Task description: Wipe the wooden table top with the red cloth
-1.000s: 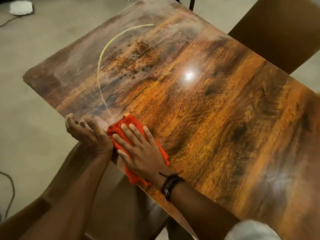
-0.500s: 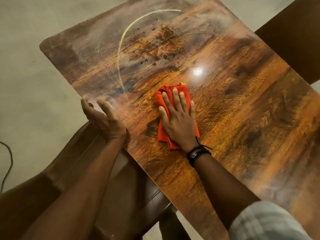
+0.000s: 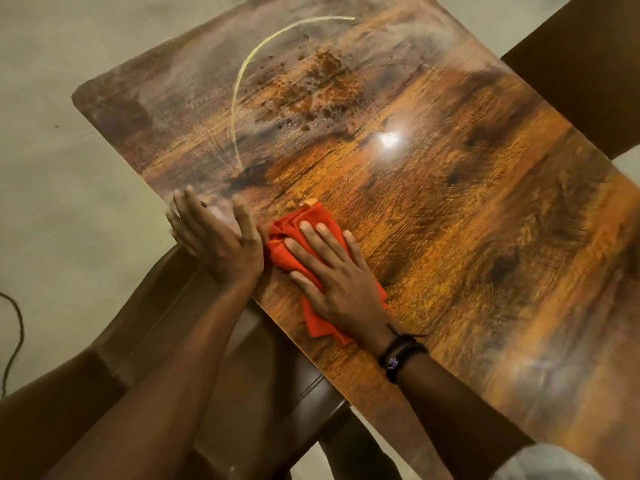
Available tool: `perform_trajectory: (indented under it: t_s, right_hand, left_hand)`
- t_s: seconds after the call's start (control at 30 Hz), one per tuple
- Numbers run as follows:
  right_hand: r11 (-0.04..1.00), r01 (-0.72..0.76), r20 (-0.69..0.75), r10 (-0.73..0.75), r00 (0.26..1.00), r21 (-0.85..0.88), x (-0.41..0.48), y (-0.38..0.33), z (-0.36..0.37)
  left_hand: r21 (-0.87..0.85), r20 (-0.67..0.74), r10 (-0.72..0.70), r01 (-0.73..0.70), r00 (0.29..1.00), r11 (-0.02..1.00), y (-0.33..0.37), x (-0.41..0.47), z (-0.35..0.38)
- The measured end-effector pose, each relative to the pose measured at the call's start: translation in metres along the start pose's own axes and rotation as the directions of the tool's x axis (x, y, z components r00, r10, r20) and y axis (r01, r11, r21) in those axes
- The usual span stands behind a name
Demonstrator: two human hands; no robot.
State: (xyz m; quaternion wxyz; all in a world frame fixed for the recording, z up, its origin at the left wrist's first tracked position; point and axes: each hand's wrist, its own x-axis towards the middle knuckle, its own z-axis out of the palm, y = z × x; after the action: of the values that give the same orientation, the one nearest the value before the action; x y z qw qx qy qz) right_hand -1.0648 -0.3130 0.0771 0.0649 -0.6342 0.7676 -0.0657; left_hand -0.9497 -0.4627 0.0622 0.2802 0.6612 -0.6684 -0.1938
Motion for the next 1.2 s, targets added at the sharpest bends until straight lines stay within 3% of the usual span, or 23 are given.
perform_trajectory:
  t_s: [0.07, 0.17, 0.4, 0.6, 0.7, 0.83, 0.97, 1.1, 1.2]
  right_hand:
    - [0.997, -0.079, -0.052, 0.079, 0.996, 0.003, -0.02, 0.04, -0.006]
    - [0.981, -0.194, -0.042, 0.195, 0.98, 0.011, -0.014, 0.091, -0.017]
    - [0.948, -0.317, -0.054, 0.319, 0.946, 0.042, 0.054, 0.168, -0.035]
    - [0.904, -0.403, -0.09, 0.417, 0.904, 0.14, 0.124, 0.223, -0.047]
    - [0.896, -0.433, -0.046, 0.438, 0.898, 0.097, 0.169, 0.231, -0.051]
    - [0.948, -0.314, -0.019, 0.315, 0.949, 0.047, 0.222, 0.209, -0.048]
    - [0.998, -0.06, 0.046, 0.06, 0.997, -0.013, 0.249, 0.164, -0.041]
    - [0.978, 0.204, 0.08, -0.201, 0.976, -0.038, 0.221, 0.145, -0.029]
    - [0.973, 0.229, 0.058, -0.231, 0.971, 0.027, 0.174, 0.159, -0.031]
  left_hand:
    - [0.113, 0.129, 0.132, -0.146, 0.983, 0.983, 0.009, -0.007, -0.002]
    - [0.168, 0.351, 0.372, -0.448, 0.86, 0.878, 0.025, -0.012, -0.004]
    - [-0.037, 0.511, 0.569, -0.645, 0.644, 0.763, 0.092, -0.009, 0.051]
    - [0.077, 0.521, 0.561, -0.69, 0.644, 0.72, 0.101, -0.009, 0.075]
    - [0.083, 0.54, 0.556, -0.698, 0.632, 0.712, 0.102, -0.009, 0.076]
    - [0.074, 0.512, 0.566, -0.69, 0.646, 0.72, 0.104, -0.01, 0.075]
    - [0.046, 0.413, 0.622, -0.697, 0.665, 0.715, 0.103, -0.01, 0.075]
    - [0.009, 0.364, 0.65, -0.701, 0.667, 0.713, 0.102, -0.011, 0.073]
    - [0.019, 0.404, 0.639, -0.704, 0.655, 0.71, 0.103, -0.01, 0.071]
